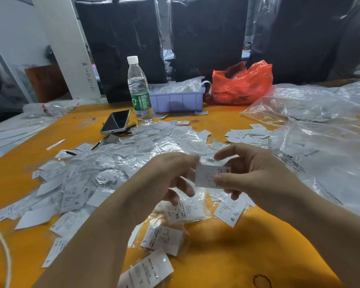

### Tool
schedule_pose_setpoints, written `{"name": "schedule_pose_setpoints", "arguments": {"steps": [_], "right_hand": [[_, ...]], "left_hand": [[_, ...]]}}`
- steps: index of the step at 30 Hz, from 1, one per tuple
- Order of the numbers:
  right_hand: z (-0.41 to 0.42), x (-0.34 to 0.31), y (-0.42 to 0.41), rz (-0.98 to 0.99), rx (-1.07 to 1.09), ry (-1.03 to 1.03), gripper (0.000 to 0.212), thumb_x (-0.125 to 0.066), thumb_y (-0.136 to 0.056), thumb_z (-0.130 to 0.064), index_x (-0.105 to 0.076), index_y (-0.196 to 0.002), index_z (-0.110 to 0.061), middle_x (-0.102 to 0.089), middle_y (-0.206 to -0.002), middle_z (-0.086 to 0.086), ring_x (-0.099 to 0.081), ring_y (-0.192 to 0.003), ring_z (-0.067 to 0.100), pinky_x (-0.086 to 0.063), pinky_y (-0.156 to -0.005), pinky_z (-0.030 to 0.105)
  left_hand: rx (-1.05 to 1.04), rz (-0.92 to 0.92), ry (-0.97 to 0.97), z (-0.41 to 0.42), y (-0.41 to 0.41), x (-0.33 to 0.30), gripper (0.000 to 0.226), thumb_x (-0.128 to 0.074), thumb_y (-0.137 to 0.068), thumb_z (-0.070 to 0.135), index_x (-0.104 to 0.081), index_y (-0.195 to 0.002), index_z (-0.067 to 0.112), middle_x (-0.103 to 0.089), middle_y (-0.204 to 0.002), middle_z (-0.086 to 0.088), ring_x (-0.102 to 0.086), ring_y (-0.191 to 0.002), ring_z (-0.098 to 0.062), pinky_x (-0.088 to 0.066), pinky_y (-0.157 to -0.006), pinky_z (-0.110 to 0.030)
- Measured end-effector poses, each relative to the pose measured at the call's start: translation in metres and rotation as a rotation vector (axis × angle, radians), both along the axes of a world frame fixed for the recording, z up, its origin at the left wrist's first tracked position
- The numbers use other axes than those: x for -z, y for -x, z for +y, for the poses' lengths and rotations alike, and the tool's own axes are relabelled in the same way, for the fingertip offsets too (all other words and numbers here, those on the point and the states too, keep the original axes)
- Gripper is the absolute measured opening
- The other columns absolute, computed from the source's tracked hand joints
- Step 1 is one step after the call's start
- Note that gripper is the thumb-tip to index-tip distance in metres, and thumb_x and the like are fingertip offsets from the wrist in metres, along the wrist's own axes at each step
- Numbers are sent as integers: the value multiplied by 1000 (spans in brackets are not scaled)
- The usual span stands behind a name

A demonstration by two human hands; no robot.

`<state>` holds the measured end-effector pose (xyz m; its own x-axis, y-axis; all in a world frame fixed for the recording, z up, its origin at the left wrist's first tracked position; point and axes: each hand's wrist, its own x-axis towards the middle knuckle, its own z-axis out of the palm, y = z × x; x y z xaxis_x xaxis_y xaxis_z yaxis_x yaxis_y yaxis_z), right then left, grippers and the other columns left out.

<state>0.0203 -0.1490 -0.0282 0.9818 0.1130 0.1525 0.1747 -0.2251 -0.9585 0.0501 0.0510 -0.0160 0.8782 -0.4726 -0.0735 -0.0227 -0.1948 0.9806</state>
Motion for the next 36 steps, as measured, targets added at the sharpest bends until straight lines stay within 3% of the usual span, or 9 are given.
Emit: {"name": "schedule_pose_setpoints", "arguments": {"steps": [3,7,14,16,20,26,30,33,36], "right_hand": [[2,2,1,-3,29,63,35,-76,-80,-6,-61,-110,-17,-71,-77,2,-66,-68,16,-56,-62,32],[-12,1,-2,-197,277,420,43,-70,-86,-20,-57,-126,-27,-64,-115,-17,-58,-102,-1,-47,-85,21],[-27,7,-19,-63,373,905,48,-52,-91,-4,-53,-135,-21,-49,-142,-1,-38,-134,21,-39,-101,34],[-27,11,-23,15,349,1012,40,-46,-90,-3,-57,-126,-17,-54,-131,2,-44,-124,24,-42,-96,35],[-28,16,-25,142,302,1119,14,-41,-88,-7,-50,-83,-17,-56,-89,4,-49,-78,18,-40,-61,28],[-29,13,-25,27,383,1091,24,-52,-87,-8,-64,-108,-7,-64,-103,7,-58,-95,26,-53,-83,42],[-26,14,-29,129,355,1252,32,-46,-97,-40,-58,-111,-14,-46,-123,6,-41,-117,30,-42,-97,43],[-22,14,-29,113,338,1288,37,-45,-97,-48,-57,-91,-14,-51,-113,5,-46,-110,29,-44,-94,42],[-17,15,-26,-40,380,1302,27,-51,-97,-36,-63,-87,-13,-58,-96,3,-52,-96,25,-49,-85,39]], "left_hand": [[-121,-117,-149,-1,-2,3,7,-69,-86,13,-69,-93,15,-67,-66,5,-57,-55,-7,-41,-46,-18],[-433,-274,-342,8,-10,6,16,-68,-86,17,-63,-93,30,-70,-75,5,-62,-63,-9,-42,-50,-21],[-706,-587,-723,14,-18,19,29,-67,-84,32,-61,-112,29,-62,-98,6,-58,-90,-16,-44,-67,-30],[-733,-670,-797,13,-18,20,37,-69,-83,34,-60,-118,27,-57,-114,1,-51,-107,-21,-41,-79,-33],[-699,-721,-799,8,-15,19,31,-67,-84,33,-61,-114,28,-51,-115,3,-45,-113,-20,-38,-88,-36],[-613,-681,-752,2,-11,19,23,-65,-86,34,-60,-108,31,-45,-108,11,-44,-114,-17,-36,-89,-33],[-574,-651,-706,-1,-9,19,22,-65,-86,33,-61,-107,30,-54,-114,6,-49,-111,-18,-44,-95,-41],[-564,-656,-689,-4,-8,18,21,-64,-87,33,-62,-108,29,-54,-115,6,-50,-111,-18,-44,-96,-43],[-534,-638,-674,-5,-8,19,22,-64,-88,34,-62,-109,29,-54,-114,7,-50,-107,-17,-45,-94,-43]]}}
